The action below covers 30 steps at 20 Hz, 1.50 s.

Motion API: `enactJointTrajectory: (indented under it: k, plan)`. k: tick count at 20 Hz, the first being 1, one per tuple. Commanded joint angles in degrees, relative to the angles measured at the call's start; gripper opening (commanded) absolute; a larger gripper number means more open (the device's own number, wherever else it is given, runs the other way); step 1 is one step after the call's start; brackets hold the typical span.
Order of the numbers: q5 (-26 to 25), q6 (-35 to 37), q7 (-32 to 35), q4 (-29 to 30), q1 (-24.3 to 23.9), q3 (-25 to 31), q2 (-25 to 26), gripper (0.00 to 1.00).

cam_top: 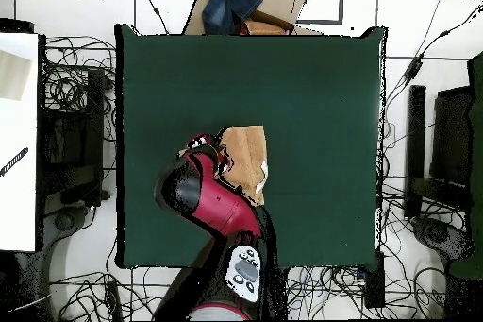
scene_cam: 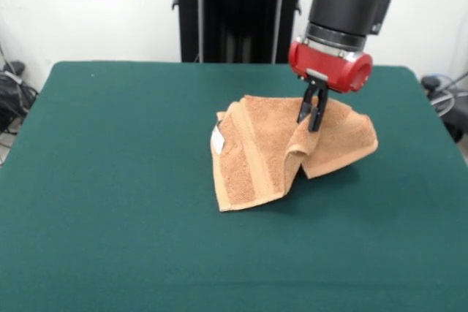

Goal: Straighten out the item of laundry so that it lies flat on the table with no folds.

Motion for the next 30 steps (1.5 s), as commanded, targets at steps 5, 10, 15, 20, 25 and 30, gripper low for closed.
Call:
enactJointTrajectory:
  k: [5, 10, 15, 20, 25, 30]
  plan:
    - [5.5, -2.2, 16.4, -1.1, 5.2, 4.2, 4.3, 0.0]
    - [7.3, -1.2, 16.3, -0.8, 6.6, 3.7, 3.7, 0.0]
    - [6.2, -0.1, 15.1, 0.2, 5.3, 3.8, 2.5, 0.0]
    - [5.3, 1.2, 14.2, 0.9, 4.4, 3.8, 1.3, 0.0]
    - [4.9, 1.1, 13.3, 0.3, 4.0, 3.4, 1.6, 0.0]
    - [-3.7, -8.9, 16.8, 1.8, -4.0, 10.9, 3.2, 0.0]
